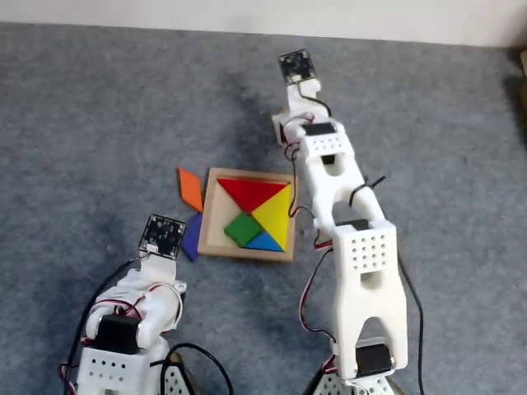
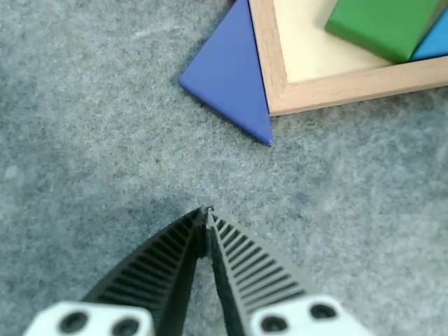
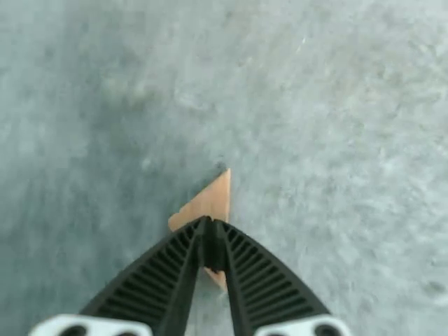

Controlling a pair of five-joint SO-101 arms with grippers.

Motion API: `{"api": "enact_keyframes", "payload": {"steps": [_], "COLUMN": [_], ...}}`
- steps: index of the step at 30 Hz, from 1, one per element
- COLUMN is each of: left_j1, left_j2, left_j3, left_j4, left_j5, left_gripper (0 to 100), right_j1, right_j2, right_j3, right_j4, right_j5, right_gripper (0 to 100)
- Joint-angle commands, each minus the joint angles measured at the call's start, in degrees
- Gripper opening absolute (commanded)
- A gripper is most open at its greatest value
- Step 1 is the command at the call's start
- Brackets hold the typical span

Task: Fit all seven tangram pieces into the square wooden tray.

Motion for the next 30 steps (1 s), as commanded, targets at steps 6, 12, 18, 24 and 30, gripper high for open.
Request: {"api": "enact_keyframes", "payload": {"steps": [6, 12, 18, 24, 30], "left_j1": [-0.5, -0.5, -0.5, -0.5, -0.5], "left_j2": [-1.9, -1.9, -1.9, -1.9, -1.9], "left_j3": [1.1, 1.1, 1.1, 1.1, 1.1], "left_j4": [0.3, 0.3, 0.3, 0.3, 0.3], "left_j5": [-0.4, -0.4, -0.4, -0.4, -0.4], "left_gripper": [1, 1, 1, 1, 1], "right_j1": [0.4, 0.4, 0.3, -0.1, -0.7], "right_j2": [-1.0, -1.0, -0.5, 0.9, 9.8], "right_j3": [-7.3, -17.8, -33.5, -37.8, -37.8], "right_j4": [26.9, 45.2, 49.8, 35.1, 20.6], "right_j5": [9.7, 12.7, 12.4, 0.2, -1.6], "right_gripper": [0.5, 0.5, 0.5, 0.5, 0.5]}}
